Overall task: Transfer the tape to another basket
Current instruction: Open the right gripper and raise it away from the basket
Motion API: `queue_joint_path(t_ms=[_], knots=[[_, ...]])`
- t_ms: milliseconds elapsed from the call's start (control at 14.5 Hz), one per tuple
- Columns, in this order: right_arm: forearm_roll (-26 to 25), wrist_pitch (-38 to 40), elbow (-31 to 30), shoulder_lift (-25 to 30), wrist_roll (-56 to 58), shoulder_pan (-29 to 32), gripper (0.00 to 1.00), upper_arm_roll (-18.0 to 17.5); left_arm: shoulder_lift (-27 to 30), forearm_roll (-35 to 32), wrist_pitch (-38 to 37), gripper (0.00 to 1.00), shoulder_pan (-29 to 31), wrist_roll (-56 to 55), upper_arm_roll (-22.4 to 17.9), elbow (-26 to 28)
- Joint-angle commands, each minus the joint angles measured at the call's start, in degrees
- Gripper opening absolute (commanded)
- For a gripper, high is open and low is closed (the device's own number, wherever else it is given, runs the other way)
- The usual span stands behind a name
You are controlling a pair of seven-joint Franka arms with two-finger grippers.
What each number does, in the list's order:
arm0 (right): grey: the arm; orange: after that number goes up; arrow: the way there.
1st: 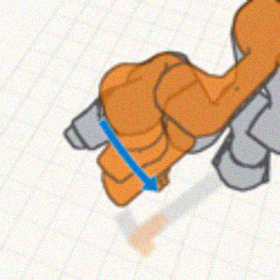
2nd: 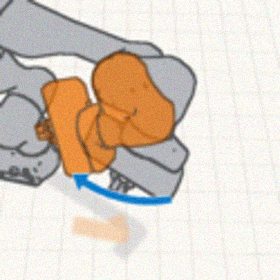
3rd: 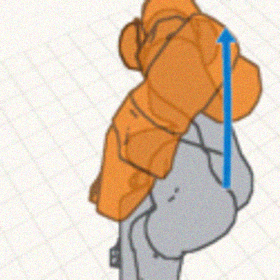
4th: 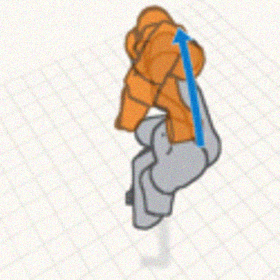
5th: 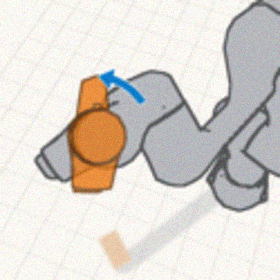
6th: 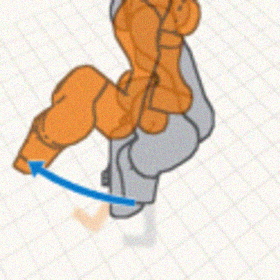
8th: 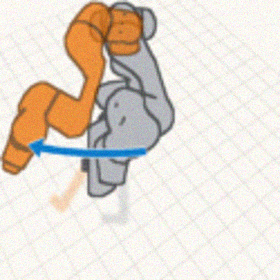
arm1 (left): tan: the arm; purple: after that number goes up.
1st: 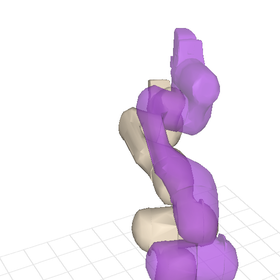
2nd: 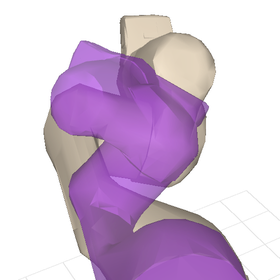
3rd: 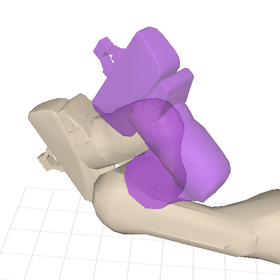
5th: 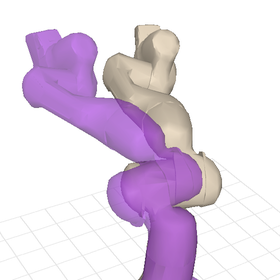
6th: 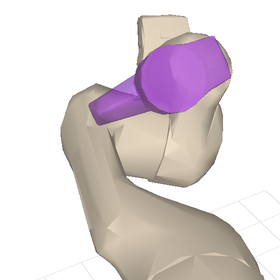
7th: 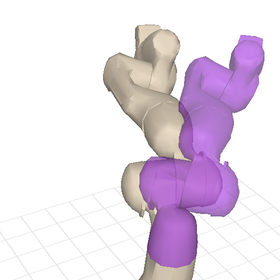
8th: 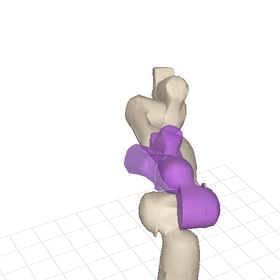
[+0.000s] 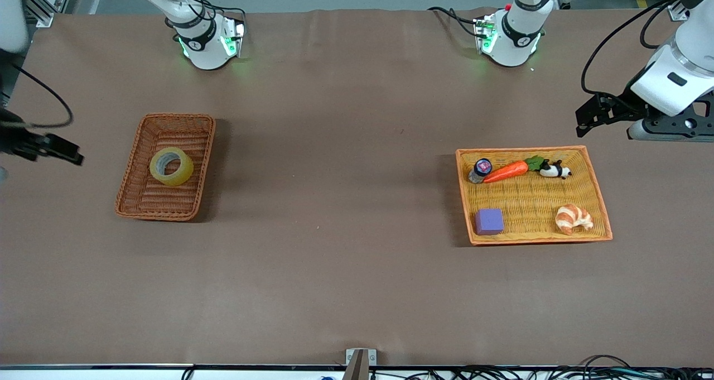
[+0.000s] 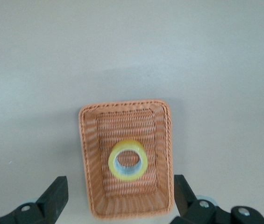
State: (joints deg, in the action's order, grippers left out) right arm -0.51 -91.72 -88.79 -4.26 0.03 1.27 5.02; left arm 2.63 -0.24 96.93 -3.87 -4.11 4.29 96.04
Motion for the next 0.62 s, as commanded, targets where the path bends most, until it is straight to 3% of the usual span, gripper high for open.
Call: queue_joint_path(t_ms=[0,138,550], knots=[[0.7,6.7,4.2,1.6,-1.1,0.0,1.0,-0.4,0.2,-0.9,-0.2,1.0,0.0,-0.5,0.4,-0.3],[0.7,8.7,3.8,4.2,-0.6,0.1,1.0,-0.3,0.2,-0.9,-0.2,1.0,0.1,-0.5,0.4,-0.3],[0.6,8.6,4.9,4.4,-1.2,0.0,1.0,0.2,0.2,0.0,-0.2,1.0,0.1,-1.1,0.4,-0.2]])
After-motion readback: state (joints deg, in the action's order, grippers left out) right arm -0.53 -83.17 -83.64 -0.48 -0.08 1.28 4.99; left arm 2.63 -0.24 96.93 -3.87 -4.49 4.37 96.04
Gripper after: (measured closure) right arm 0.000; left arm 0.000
